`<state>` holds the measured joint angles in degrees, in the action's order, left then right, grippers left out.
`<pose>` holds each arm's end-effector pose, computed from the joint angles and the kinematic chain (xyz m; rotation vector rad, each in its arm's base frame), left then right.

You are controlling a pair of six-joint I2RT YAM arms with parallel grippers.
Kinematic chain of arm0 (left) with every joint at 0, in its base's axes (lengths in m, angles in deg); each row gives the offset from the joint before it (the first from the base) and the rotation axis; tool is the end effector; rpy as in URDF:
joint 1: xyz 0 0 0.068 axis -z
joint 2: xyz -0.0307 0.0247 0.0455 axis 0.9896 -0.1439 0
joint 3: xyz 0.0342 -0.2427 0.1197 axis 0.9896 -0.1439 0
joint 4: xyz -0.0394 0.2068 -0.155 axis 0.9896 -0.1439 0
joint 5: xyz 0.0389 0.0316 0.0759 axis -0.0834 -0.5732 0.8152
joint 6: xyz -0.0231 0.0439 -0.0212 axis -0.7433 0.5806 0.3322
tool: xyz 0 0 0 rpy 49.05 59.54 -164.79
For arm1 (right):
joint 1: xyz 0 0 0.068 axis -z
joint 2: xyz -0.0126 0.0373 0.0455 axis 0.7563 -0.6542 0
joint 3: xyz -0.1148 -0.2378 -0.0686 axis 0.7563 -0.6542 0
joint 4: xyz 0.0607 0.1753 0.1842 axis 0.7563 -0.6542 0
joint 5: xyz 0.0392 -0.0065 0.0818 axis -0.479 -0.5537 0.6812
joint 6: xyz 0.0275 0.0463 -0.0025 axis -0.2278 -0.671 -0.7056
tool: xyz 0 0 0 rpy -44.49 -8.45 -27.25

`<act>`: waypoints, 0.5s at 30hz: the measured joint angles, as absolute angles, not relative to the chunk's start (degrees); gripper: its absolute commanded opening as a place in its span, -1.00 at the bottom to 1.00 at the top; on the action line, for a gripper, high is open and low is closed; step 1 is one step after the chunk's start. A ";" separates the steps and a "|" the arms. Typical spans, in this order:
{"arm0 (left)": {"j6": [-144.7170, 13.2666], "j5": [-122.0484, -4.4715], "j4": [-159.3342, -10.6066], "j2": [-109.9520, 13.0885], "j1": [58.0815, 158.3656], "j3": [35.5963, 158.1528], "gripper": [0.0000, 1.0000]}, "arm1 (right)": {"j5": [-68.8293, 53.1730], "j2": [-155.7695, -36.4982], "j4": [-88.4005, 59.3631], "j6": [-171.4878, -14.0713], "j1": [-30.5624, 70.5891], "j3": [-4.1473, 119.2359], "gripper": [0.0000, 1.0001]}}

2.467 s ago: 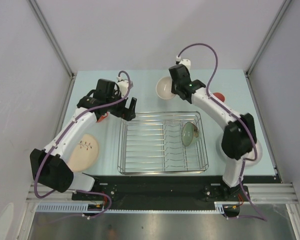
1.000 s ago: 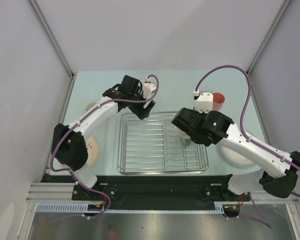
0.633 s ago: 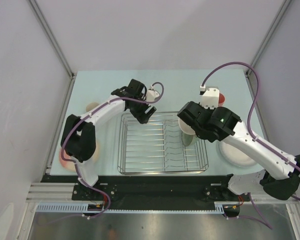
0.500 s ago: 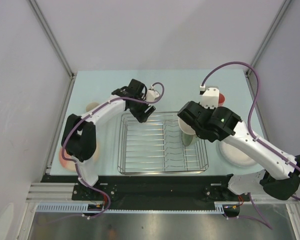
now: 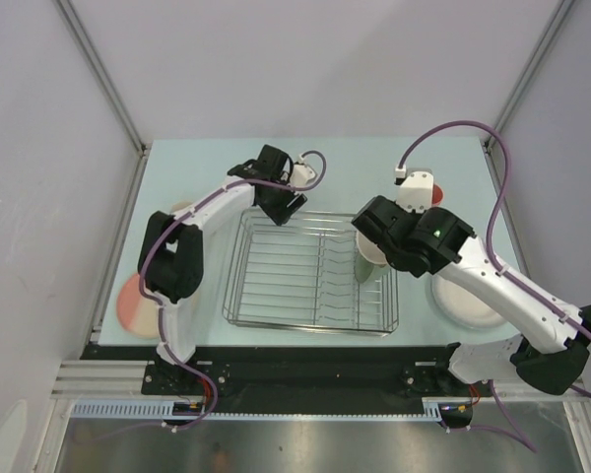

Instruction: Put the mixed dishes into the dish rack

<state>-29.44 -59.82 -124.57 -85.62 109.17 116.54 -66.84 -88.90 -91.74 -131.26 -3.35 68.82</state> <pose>0.3797 -0.2006 0.2334 1.1649 2.3099 -0.1264 0.1515 0.1518 0.3939 0.0973 2.1864 -0.3211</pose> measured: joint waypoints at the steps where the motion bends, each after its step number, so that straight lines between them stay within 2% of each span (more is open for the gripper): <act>1: -29.15 -59.53 -124.31 -86.56 108.60 117.54 0.38 | -66.89 -89.12 -91.72 -131.09 -3.15 68.69 -1.00; 15: -28.65 -53.98 -123.19 -92.27 105.06 123.07 0.30 | -65.84 -96.28 -91.61 -127.68 -3.02 66.86 -1.00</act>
